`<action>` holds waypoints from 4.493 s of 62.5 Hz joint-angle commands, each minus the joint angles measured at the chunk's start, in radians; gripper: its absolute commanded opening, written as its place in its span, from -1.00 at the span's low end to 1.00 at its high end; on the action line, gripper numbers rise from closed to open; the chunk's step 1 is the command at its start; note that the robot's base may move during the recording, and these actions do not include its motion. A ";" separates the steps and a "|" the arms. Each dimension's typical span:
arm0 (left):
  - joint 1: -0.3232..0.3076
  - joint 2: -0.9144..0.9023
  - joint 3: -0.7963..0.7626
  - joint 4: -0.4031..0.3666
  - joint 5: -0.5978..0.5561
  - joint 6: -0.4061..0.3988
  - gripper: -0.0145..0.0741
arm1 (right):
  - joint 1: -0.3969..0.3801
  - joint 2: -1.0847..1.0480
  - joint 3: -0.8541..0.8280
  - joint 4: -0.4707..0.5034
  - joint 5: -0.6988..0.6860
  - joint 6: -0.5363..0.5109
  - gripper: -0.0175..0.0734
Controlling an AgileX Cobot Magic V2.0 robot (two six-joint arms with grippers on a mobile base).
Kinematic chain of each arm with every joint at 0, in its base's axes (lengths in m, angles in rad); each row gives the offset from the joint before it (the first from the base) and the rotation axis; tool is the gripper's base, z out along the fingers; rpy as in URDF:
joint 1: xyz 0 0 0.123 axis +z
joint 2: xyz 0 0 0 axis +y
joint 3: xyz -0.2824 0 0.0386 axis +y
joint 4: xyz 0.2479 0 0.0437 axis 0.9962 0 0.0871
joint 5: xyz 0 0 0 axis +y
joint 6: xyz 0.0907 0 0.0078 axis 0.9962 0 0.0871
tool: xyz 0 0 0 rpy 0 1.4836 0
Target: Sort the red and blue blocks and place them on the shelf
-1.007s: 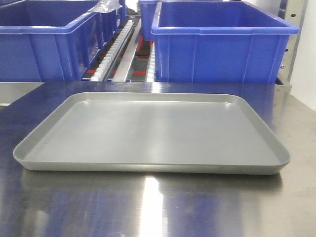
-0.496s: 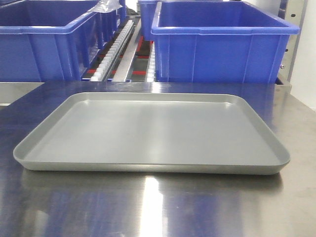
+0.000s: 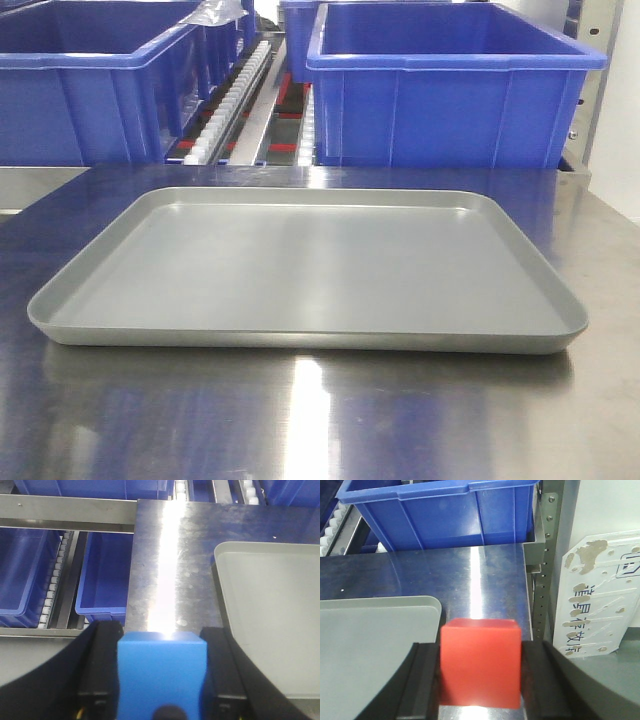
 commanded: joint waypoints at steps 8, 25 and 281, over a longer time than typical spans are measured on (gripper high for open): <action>-0.002 -0.001 -0.026 0.011 -0.074 0.002 -0.39 | -0.007 -0.008 -0.027 -0.007 -0.083 -0.008 -0.51; -0.002 -0.001 -0.026 0.011 -0.074 0.002 -0.39 | -0.007 -0.007 -0.027 -0.007 -0.083 -0.008 -0.51; -0.002 -0.001 -0.026 0.011 -0.074 0.002 -0.39 | -0.007 -0.007 -0.027 -0.007 -0.083 -0.008 -0.51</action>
